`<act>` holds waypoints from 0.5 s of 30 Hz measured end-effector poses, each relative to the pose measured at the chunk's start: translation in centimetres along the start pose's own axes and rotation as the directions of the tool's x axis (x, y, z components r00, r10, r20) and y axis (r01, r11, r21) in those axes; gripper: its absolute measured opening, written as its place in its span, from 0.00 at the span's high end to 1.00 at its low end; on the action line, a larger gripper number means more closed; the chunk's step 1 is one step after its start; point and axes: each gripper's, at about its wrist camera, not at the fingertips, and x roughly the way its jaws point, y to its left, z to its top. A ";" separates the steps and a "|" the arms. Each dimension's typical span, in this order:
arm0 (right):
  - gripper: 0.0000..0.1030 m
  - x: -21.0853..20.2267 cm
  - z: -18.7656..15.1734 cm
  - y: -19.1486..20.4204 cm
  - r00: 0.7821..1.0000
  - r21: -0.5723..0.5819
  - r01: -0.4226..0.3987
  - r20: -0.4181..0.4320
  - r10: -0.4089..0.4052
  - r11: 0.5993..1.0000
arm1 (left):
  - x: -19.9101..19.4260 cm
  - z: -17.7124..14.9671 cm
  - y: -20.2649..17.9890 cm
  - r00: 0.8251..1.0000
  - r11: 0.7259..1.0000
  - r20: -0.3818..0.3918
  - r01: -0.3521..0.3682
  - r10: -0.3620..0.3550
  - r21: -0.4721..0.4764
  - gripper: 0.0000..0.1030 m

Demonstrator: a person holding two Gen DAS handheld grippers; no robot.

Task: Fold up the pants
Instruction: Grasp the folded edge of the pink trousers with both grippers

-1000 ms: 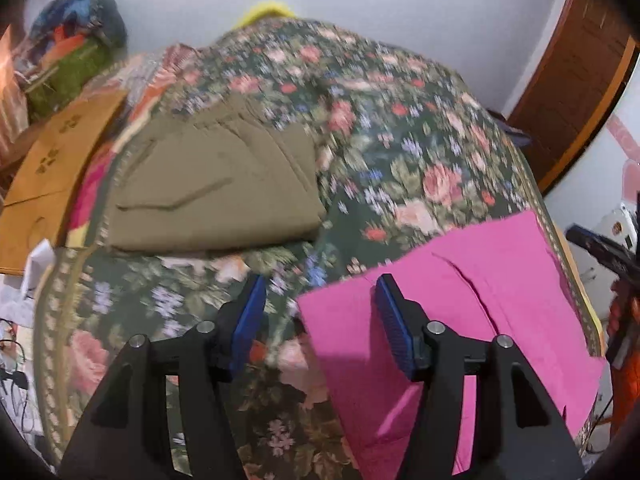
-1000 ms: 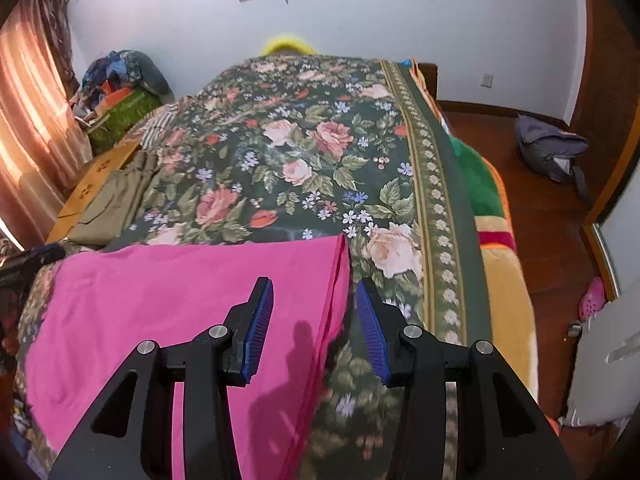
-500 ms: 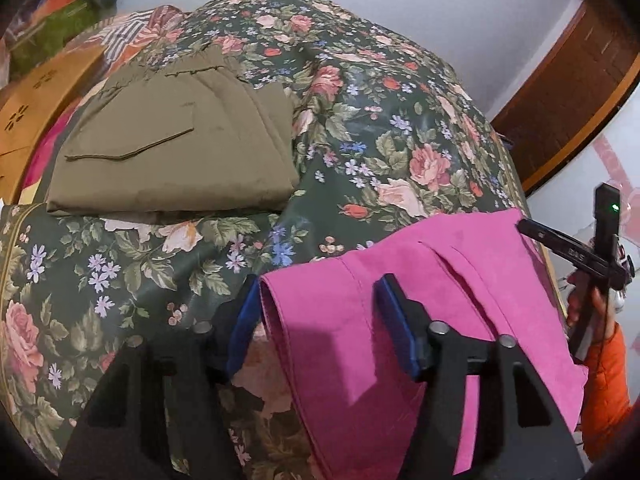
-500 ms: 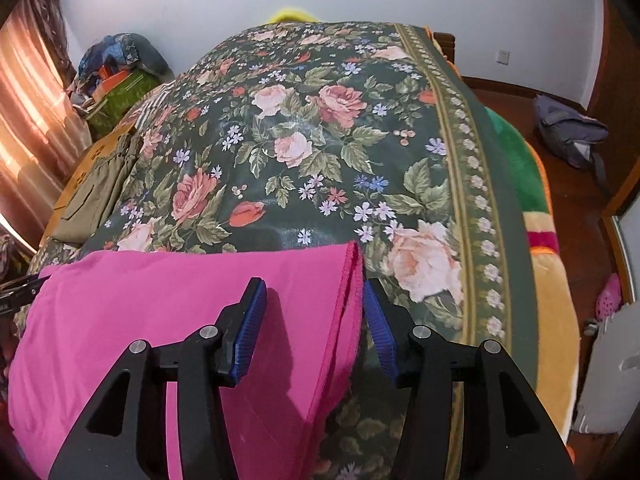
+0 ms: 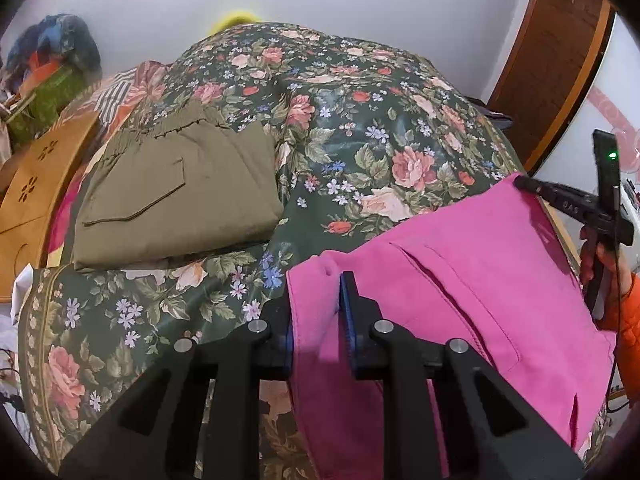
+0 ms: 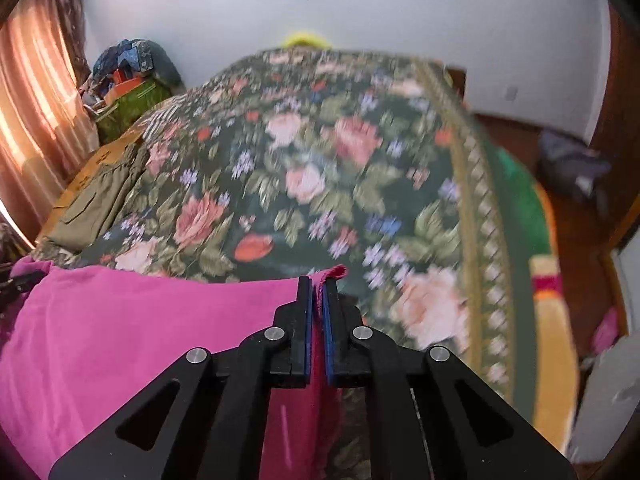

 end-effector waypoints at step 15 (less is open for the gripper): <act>0.51 1.7 -0.2 -1.4 0.989 0.079 -0.072 -0.126 0.081 0.994 | 0.8 -0.4 0.3 1.000 1.000 -0.019 0.001 -0.001 0.000 0.81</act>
